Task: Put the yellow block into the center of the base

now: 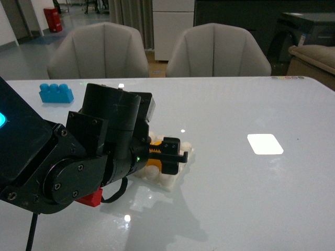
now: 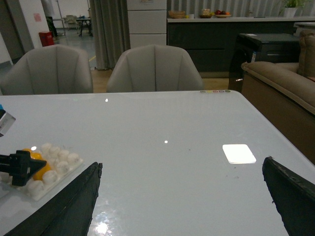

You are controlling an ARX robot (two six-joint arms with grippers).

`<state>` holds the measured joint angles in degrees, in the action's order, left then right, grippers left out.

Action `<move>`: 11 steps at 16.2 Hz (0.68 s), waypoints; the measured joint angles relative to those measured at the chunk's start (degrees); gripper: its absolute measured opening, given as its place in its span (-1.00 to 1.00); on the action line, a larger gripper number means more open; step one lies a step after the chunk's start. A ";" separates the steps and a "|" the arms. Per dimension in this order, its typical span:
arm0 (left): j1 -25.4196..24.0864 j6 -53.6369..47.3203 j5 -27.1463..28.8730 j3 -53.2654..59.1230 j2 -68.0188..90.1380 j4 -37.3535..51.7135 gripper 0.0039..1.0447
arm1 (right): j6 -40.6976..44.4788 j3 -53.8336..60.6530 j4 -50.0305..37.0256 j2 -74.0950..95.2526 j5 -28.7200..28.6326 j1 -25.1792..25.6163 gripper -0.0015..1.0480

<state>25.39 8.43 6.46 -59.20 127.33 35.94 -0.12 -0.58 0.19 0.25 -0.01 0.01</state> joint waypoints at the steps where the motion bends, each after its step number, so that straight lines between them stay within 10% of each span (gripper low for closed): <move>1: 0.00 0.02 -0.26 0.00 0.35 -0.44 0.76 | 0.00 0.00 0.00 0.00 0.00 0.00 0.88; 11: -2.99 2.89 -0.94 9.51 -19.02 7.85 0.88 | 0.00 0.00 0.00 0.00 -0.02 0.00 0.88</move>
<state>22.39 11.31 5.52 -49.69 108.31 43.79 -0.12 -0.58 0.19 0.25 -0.03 0.01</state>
